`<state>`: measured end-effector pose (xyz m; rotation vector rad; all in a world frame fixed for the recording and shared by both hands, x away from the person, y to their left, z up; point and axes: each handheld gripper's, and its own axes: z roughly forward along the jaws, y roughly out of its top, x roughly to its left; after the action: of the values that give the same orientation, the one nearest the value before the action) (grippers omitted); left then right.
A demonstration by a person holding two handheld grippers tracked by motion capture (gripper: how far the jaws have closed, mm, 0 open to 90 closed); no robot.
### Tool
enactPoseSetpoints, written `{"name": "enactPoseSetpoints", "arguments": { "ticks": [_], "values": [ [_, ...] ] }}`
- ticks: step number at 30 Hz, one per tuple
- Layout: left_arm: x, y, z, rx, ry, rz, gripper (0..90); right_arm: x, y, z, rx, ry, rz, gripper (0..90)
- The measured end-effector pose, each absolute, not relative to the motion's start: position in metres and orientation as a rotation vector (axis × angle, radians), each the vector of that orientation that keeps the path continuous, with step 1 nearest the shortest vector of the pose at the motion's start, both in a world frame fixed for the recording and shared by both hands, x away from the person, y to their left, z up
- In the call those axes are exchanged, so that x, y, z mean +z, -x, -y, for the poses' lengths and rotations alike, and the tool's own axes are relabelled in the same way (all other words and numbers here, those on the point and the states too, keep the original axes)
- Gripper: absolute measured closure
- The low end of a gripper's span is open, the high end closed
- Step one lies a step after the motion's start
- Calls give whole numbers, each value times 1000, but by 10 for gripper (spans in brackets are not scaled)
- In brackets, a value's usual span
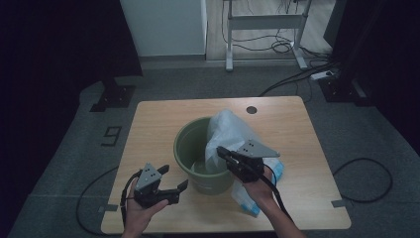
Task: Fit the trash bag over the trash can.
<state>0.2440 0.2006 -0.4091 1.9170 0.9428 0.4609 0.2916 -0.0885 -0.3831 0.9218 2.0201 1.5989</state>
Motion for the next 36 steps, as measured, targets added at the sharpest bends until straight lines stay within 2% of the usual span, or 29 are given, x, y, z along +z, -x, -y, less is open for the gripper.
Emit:
{"name": "enactPoseSetpoints", "arguments": {
  "ticks": [1,2,3,7,14,16,22,32,34,35,36],
  "values": [
    [-410,-244,-201,460,-1915,-946,177,-384,-291,89,1601,-917,-2021,746],
    [-410,-244,-201,460,-1915,-946,177,-384,-291,89,1601,-917,-2021,746],
    [-411,-245,-202,458,-1915,-950,177,-385,-286,93,1618,-930,-1985,590],
    [-412,-246,-203,455,-1912,-956,177,-385,-269,110,1663,-957,-1871,441],
    [-414,-247,-204,450,-1914,-960,177,-397,-238,143,1694,-1023,-1767,355],
    [-415,-247,-204,450,-1915,-963,177,-402,-234,147,1682,-1038,-1764,348],
    [-417,-248,-206,452,-1923,-970,176,-445,-222,168,1593,-1156,-1802,323],
    [-419,-249,-206,449,-1925,-973,176,-481,-230,149,1489,-1242,-1810,321],
    [-419,-249,-206,449,-1920,-974,176,-489,-235,142,1444,-1256,-1789,387],
    [-419,-249,-206,449,-1920,-974,176,-492,-237,140,1420,-1265,-1779,456],
    [-419,-249,-206,449,-1920,-974,176,-492,-237,140,1420,-1265,-1779,456]
  ]
}}
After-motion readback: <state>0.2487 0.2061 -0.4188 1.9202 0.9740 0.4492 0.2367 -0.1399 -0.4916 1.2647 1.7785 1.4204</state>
